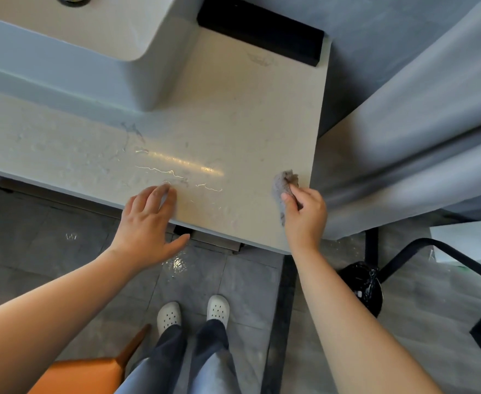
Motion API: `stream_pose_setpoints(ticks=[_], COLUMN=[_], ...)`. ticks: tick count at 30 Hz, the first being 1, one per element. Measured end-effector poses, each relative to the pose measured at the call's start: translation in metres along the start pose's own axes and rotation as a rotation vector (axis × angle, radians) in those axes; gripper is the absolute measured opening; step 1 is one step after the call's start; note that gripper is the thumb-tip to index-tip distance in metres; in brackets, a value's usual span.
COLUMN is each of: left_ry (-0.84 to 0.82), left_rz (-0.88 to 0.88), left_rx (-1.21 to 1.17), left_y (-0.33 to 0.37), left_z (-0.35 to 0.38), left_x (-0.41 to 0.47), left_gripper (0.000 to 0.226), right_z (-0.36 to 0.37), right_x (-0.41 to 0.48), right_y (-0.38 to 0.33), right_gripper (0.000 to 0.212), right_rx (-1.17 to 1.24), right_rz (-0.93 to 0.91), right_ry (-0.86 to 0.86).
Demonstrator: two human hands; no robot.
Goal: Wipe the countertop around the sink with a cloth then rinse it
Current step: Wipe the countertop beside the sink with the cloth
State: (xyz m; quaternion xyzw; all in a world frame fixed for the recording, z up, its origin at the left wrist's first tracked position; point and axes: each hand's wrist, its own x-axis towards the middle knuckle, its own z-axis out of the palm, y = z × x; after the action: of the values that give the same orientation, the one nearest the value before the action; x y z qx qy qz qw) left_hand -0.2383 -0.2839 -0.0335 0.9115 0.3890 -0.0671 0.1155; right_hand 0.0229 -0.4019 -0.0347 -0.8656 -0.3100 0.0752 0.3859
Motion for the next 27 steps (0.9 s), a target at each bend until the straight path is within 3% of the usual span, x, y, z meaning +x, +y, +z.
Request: stream_pose_setpoints(ticks=[6,16,22,27], left_ry=[0.017,0.048,0.083,0.185], left_rz=[-0.006,0.028,0.055,-0.043], left_rx=[-0.017,-0.043,-0.145,-0.155], left_y=[0.0,-0.006,-0.029,-0.041], left_z=[0.003,0.002,-0.014,-0.007], left_x=[0.0,-0.001,0.002,-0.013], left_gripper=[0.092,0.086,0.071,0.068], right_z=[0.025,0.048,0.033,0.018], right_x=[-0.017,-0.076,-0.093,-0.045], right_y=[-0.001,-0.024,-0.041,-0.039], right_gripper=[0.026,0.025,0.026,0.026], right_rx=[-0.061,-0.061,0.095,0.104], right_rz=[-0.038,-0.195,-0.263,-0.2], right_ry=[0.033,-0.085,-0.44,-0.214])
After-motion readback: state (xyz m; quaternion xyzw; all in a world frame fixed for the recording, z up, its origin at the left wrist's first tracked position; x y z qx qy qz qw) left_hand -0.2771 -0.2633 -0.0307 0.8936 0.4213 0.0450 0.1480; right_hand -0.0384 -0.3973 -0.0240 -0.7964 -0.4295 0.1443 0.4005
